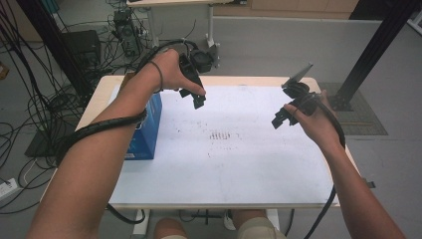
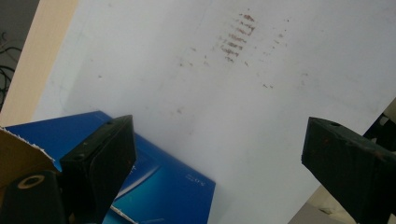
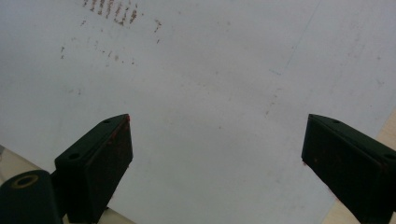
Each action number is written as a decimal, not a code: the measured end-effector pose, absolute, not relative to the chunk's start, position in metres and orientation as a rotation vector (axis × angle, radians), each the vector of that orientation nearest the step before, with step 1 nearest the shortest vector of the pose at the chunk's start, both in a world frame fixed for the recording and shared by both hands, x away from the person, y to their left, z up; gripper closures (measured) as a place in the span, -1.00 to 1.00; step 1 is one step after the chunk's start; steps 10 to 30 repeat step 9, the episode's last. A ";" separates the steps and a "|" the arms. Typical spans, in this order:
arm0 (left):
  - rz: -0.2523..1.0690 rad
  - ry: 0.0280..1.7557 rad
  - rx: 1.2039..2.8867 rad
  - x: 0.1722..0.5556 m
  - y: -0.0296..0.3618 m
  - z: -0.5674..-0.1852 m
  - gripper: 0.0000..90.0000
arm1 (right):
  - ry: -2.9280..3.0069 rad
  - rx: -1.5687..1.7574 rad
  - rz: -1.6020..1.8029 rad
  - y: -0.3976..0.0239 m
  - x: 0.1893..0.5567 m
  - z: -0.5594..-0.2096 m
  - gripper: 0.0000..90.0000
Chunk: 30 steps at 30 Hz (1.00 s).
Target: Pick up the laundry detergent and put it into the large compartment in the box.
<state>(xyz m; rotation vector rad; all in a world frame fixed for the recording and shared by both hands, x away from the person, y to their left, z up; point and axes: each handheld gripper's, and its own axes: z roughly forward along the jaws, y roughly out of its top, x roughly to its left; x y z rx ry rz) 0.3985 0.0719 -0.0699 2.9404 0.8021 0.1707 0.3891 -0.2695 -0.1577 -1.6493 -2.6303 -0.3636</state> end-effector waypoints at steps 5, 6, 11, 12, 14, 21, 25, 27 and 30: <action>0.165 0.803 2.938 0.398 0.073 -0.069 -0.77 | -2.634 -1.643 -0.366 -0.269 0.388 -0.158 -0.81; 0.165 0.802 2.935 0.398 0.073 -0.069 -0.77 | -2.635 -1.642 -0.368 -0.269 0.388 -0.158 -0.81; 0.164 0.806 2.936 0.398 0.073 -0.069 -0.77 | -2.634 -1.644 -0.368 -0.269 0.388 -0.159 -0.81; 0.164 0.806 2.936 0.398 0.073 -0.069 -0.77 | -2.634 -1.644 -0.368 -0.269 0.388 -0.159 -0.81; 0.164 0.806 2.936 0.398 0.073 -0.069 -0.77 | -2.634 -1.644 -0.368 -0.269 0.388 -0.159 -0.81; 0.164 0.806 2.936 0.398 0.073 -0.069 -0.77 | -2.634 -1.644 -0.368 -0.269 0.388 -0.159 -0.81; 0.164 0.806 2.936 0.398 0.073 -0.069 -0.77 | -2.634 -1.644 -0.368 -0.269 0.388 -0.159 -0.81; 0.164 0.806 2.936 0.398 0.073 -0.069 -0.77 | -2.634 -1.644 -0.368 -0.269 0.388 -0.159 -0.81; 0.164 0.806 2.936 0.398 0.073 -0.069 -0.77 | -2.634 -1.644 -0.368 -0.269 0.388 -0.159 -0.81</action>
